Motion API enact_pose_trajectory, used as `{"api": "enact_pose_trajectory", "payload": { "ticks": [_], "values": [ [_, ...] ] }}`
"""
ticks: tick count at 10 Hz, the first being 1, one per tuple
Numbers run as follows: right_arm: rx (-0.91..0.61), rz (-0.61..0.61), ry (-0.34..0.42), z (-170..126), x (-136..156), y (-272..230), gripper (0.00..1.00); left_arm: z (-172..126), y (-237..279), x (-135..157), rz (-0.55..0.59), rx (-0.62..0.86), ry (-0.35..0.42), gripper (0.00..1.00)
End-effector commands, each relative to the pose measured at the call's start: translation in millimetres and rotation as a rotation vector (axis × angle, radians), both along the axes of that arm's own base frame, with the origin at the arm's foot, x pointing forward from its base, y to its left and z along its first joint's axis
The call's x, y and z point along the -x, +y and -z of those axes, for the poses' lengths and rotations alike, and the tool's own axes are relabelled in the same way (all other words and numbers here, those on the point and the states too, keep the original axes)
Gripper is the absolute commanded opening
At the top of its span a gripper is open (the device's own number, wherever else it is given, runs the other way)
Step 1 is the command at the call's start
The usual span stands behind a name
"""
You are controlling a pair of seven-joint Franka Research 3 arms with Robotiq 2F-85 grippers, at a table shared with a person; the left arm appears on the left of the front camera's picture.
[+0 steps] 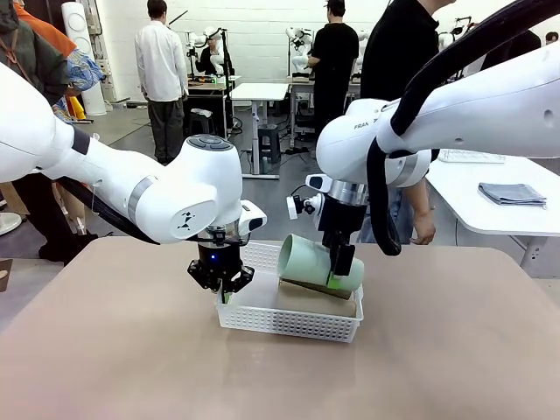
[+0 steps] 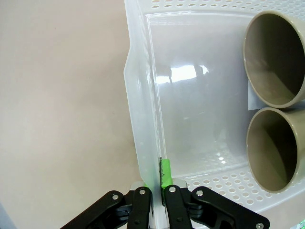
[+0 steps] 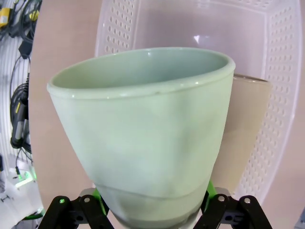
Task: Clean and organize the cups into the basket.
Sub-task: Pick up the Reusable plastic cup from the right side of the table and stack it inside the Organizing basket in the center of the table.
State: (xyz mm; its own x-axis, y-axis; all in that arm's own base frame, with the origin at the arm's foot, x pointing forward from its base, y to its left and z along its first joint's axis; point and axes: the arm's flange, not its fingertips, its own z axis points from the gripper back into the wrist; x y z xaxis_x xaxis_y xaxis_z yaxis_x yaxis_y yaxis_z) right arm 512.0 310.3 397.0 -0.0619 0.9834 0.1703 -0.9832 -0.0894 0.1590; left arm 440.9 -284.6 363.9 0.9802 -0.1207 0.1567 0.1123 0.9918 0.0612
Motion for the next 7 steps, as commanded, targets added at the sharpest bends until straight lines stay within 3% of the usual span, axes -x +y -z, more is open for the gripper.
{"api": "enact_pose_trajectory", "payload": {
  "ticks": [1,4,5,7],
  "values": [
    [0.053,-0.015,0.025,4.8,-12.4,11.9,0.82,-0.6,-1.5,0.7,0.006,-0.013,-0.012,0.00],
    [0.066,-0.014,0.038,14.0,-16.0,10.9,0.82,-0.6,-1.5,0.7,0.006,-0.013,-0.012,0.00],
    [0.059,-0.013,0.036,12.6,-16.1,8.9,1.00,-0.6,-1.5,0.7,0.006,-0.013,-0.012,0.00],
    [0.058,-0.012,0.031,8.8,-16.0,7.2,1.00,-0.6,-1.5,0.7,0.006,-0.013,-0.012,0.00]
  ]
}}
